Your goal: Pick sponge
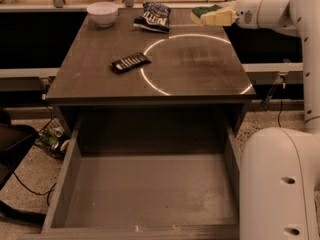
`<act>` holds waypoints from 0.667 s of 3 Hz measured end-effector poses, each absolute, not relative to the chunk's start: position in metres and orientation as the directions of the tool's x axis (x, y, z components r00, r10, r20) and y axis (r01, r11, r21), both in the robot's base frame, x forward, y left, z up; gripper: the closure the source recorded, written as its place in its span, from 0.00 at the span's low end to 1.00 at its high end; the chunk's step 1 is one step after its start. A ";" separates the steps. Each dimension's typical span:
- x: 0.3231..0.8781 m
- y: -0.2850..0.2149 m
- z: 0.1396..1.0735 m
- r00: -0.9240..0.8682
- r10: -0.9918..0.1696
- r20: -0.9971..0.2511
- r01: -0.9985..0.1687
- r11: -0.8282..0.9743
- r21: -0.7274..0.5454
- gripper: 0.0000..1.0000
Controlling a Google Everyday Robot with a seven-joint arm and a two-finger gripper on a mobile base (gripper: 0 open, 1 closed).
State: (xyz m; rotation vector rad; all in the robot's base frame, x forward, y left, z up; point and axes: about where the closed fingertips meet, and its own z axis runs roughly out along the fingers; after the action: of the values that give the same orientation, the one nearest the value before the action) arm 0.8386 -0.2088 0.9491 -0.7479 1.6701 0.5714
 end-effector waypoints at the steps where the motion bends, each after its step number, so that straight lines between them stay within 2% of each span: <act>1: 0.809 -0.222 0.982 -0.149 -0.293 -0.945 -0.731 0.676 -0.094 1.00; 2: 0.785 -0.231 1.004 -0.175 -0.391 -0.904 -0.724 0.673 -0.151 1.00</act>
Offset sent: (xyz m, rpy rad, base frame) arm -0.0988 -0.0358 0.0864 -0.3692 0.0566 -0.0485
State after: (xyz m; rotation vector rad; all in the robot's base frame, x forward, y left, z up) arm 0.7847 -0.2312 1.0043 -0.8899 1.7945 0.3807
